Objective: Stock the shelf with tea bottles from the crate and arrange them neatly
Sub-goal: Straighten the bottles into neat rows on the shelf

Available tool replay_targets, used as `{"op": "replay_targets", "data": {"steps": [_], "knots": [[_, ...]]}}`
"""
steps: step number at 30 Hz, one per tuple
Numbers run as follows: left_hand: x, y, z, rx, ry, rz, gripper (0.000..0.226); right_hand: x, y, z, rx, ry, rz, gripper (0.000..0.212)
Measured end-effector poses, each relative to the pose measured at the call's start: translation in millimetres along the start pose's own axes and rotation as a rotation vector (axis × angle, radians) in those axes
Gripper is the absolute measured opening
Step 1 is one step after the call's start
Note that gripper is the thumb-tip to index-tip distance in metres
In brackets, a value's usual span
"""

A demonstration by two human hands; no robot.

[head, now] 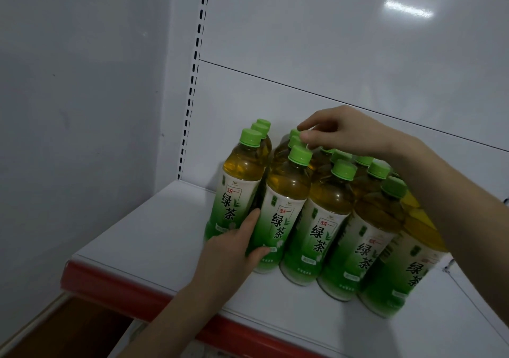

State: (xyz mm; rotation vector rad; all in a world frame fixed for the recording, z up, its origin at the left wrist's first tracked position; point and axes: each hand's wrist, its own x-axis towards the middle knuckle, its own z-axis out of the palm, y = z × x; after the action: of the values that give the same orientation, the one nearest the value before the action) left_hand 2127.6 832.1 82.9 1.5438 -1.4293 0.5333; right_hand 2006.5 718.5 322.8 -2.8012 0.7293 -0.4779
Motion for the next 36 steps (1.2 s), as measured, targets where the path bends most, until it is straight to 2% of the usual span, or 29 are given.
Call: {"op": "replay_targets", "data": {"steps": [2, 4, 19, 22, 25, 28, 32, 36], "knots": [[0, -1, 2, -0.002, -0.002, -0.001, 0.065, -8, -7, 2, -0.007, -0.100, -0.016, 0.036], [0, -2, 3, -0.005, 0.001, -0.006, 0.065, -10, -10, 8, -0.030, -0.129, -0.028, 0.038], [4, 3, 1, 0.182, 0.018, 0.018, 0.062, -12, -11, 22, -0.049, 0.006, -0.008, 0.044], [1, 3, 2, 0.120, 0.016, -0.010, 0.065, -16, -6, 14, 0.081, 0.000, 0.051, 0.040], [4, 12, -3, 0.056, 0.087, -0.007, 0.051, -17, 12, -5, 0.205, 0.134, 0.086, 0.033], [10, 31, -2, 0.012, 0.103, 0.066, 0.043, -11, 39, -21, 0.032, 0.185, 0.157, 0.032], [9, 53, 16, -0.043, -0.042, 0.054, 0.053, 4, 67, -26, -0.120, 0.065, 0.253, 0.035], [5, 63, 33, -0.021, -0.032, 0.039, 0.061, 23, 77, -24, -0.195, -0.036, 0.238, 0.040]]}}
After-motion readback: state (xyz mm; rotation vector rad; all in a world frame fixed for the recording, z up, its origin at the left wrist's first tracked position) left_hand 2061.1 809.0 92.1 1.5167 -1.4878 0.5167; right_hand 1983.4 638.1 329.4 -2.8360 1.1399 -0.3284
